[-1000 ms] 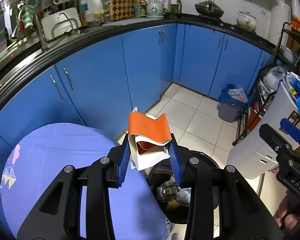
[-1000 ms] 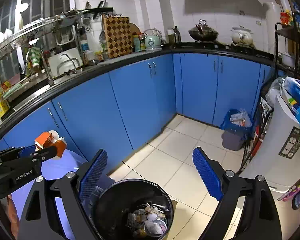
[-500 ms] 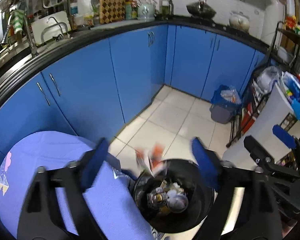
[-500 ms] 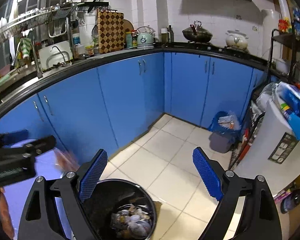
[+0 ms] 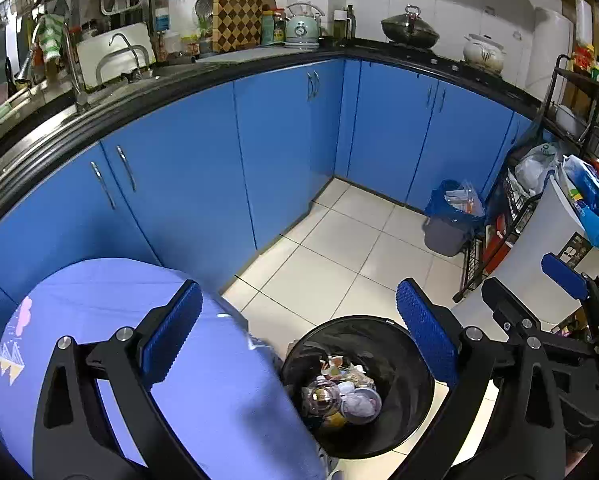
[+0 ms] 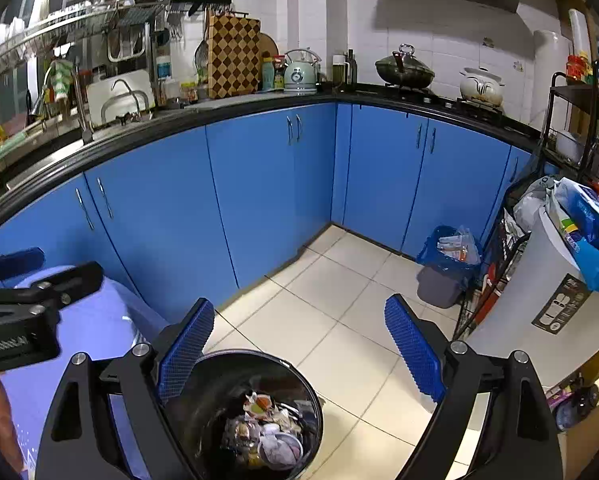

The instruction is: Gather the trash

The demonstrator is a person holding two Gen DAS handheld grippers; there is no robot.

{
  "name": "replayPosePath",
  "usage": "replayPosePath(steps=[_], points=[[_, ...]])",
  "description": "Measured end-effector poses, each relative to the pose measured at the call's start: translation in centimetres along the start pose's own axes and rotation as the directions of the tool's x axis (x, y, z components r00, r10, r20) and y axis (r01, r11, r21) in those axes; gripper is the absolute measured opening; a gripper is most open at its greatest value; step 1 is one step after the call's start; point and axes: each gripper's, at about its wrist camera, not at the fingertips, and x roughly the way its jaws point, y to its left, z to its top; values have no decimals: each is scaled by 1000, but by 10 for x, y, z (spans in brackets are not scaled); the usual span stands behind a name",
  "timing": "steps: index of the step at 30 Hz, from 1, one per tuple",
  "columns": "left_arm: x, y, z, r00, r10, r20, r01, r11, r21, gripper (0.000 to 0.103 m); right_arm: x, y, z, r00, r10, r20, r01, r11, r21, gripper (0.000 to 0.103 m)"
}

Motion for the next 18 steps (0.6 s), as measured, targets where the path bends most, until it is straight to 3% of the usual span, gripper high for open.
replayPosePath(steps=[6,18], points=[[-21,11,-10,999,27,33,-27,1000,4,99,-13,6,-4,999,-38,-8,38,999,-26,90],[-46,22,-31,998,38,44,-38,999,-4,99,-37,26,-11,1000,-4,-14,4,998,-56,91]])
